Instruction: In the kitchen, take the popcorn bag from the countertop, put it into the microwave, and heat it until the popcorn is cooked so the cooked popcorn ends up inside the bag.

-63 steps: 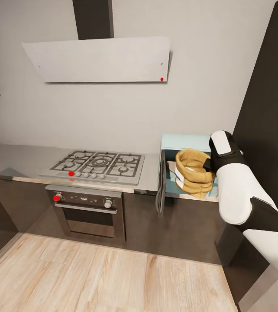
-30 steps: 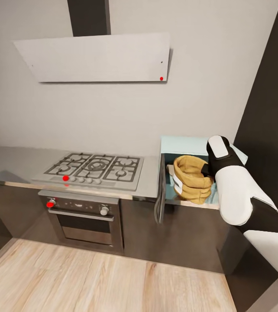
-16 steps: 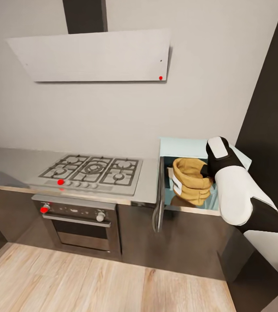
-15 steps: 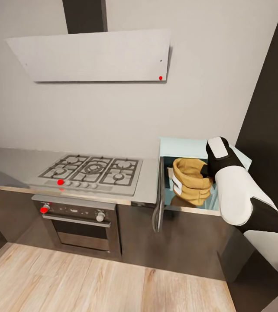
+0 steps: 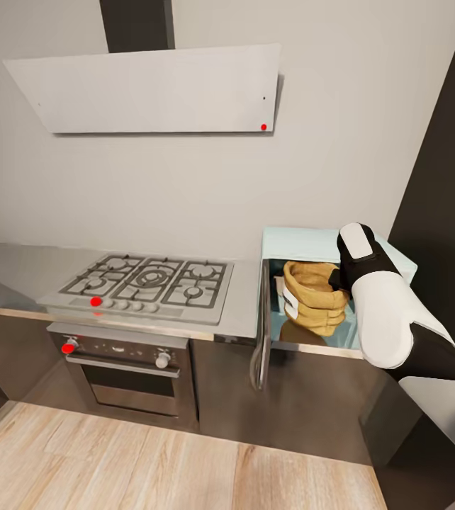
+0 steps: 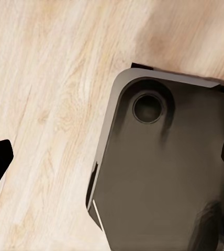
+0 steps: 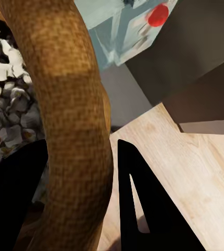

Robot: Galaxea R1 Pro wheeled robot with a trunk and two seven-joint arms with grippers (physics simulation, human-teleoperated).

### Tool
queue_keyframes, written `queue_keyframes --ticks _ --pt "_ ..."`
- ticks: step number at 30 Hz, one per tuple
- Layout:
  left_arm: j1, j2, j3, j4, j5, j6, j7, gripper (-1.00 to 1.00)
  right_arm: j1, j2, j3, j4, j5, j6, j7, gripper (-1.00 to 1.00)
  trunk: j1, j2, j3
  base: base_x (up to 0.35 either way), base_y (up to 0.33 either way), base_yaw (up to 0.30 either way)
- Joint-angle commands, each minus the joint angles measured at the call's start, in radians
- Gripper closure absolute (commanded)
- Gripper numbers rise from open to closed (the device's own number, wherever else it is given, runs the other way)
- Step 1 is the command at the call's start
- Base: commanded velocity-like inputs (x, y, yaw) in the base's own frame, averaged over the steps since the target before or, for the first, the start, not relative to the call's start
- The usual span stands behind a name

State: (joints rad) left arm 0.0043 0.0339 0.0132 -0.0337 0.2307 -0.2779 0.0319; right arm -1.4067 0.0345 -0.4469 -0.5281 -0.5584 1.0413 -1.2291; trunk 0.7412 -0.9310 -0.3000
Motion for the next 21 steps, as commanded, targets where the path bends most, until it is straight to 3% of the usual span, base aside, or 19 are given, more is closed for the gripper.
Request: queue_keyframes --ticks 1,21 --pt "0.0 0.0 0.001 -0.002 0.001 -0.001 0.002 -1.0 -0.002 0.0 -0.001 0.002 -0.014 0.006 -0.01 1.0 0.0 -0.001 -0.001 0.018 0.0 0.0" --pt "0.0 0.0 0.0 -0.002 0.001 -0.001 0.002 -1.0 -0.002 -0.004 -0.001 0.037 -0.015 0.006 -0.009 1.0 0.0 -0.001 -0.001 0.083 -0.025 0.0"
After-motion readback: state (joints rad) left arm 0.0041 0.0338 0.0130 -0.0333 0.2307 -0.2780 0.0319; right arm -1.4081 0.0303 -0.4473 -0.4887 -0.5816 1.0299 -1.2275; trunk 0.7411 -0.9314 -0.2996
